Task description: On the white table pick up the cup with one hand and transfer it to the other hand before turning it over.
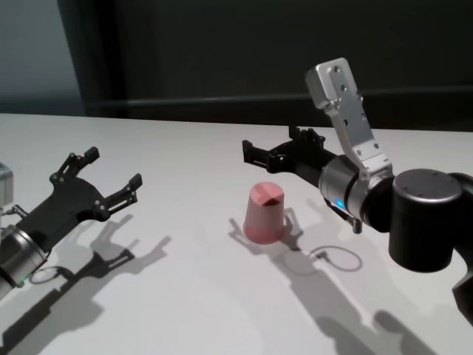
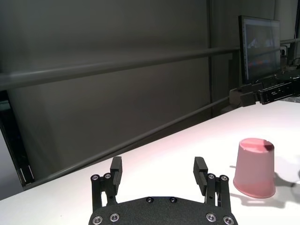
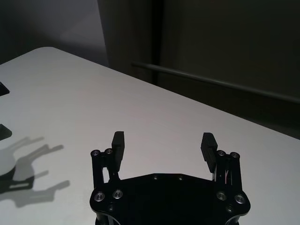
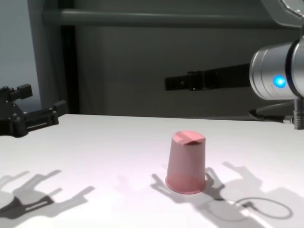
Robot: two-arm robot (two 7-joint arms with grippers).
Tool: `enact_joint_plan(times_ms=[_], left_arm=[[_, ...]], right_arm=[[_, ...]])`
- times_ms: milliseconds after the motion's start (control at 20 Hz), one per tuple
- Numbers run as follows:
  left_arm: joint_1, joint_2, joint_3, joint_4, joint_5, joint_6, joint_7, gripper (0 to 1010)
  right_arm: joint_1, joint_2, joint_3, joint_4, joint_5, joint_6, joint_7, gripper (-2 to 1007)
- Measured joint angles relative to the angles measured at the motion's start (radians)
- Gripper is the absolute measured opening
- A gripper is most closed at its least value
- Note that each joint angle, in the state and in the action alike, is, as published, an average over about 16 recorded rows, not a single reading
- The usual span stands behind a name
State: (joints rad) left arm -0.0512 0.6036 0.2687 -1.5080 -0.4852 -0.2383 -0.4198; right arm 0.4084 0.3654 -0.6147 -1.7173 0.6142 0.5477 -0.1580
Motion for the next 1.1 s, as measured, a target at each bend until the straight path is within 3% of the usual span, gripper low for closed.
enact_joint_plan(times_ms=[300,500,650,900,1100], left_arm=[[0.000,0.000,0.000,0.000,0.000,0.000,0.000,1001],[0.000,0.000,0.000,0.000,0.000,0.000,0.000,1001],[0.000,0.000,0.000,0.000,0.000,0.000,0.000,1001],[0.000,0.000,0.000,0.000,0.000,0.000,0.000,1001],[0.000,0.000,0.000,0.000,0.000,0.000,0.000,1001]], right_arm=[[-0.030,0.027,0.018,-0.008,-0.058,-0.121,0.027,1002],[-0.061,0.048,0.037,0.013,-0.093,-0.216,0.054,1002],[-0.084,0.060,0.052,0.037,-0.109,-0.271,0.072,1002],[-0.120,0.069,0.078,0.086,-0.120,-0.337,0.101,1002],[-0.141,0.068,0.096,0.126,-0.120,-0.365,0.120,1002]])
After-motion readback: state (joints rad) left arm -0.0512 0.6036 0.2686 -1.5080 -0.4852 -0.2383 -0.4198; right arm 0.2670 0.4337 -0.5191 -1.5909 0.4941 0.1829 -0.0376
